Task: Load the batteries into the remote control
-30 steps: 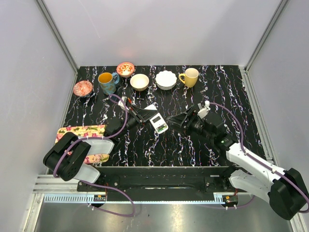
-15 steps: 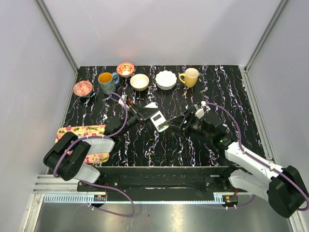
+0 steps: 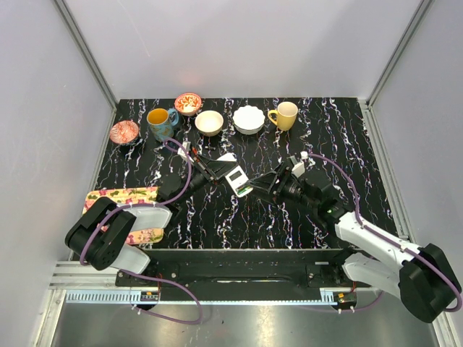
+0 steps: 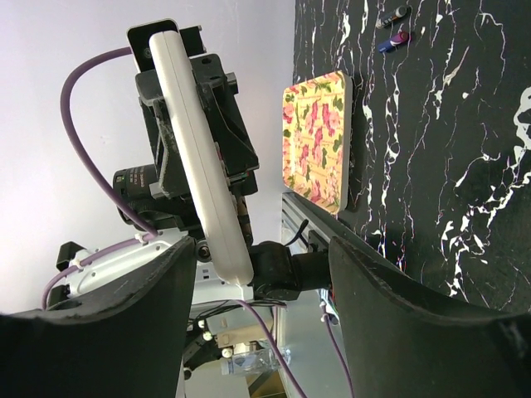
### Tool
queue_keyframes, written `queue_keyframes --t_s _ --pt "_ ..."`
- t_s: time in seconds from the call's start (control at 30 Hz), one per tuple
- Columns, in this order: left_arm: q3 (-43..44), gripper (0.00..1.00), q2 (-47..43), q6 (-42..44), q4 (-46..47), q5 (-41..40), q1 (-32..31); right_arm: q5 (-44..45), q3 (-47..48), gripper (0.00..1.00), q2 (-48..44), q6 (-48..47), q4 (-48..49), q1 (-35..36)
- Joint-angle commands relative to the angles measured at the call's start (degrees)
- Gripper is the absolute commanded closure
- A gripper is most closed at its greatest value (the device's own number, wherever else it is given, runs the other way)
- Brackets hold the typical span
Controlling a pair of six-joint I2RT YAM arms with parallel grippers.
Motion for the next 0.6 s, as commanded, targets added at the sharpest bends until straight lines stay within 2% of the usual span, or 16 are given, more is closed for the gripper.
queue_keyframes --t_s 0.0,0.57 --pt "3.58 1.00 -0.43 -1.22 23.73 -1.17 -0.71 -1.73 0.42 0.31 1.85 -0.34 1.64 -0.29" --pt "4.20 1.00 -0.78 -0.52 23.73 -4.68 -1.06 -2.70 -0.72 0.34 4.23 0.62 4.10 -0.20"
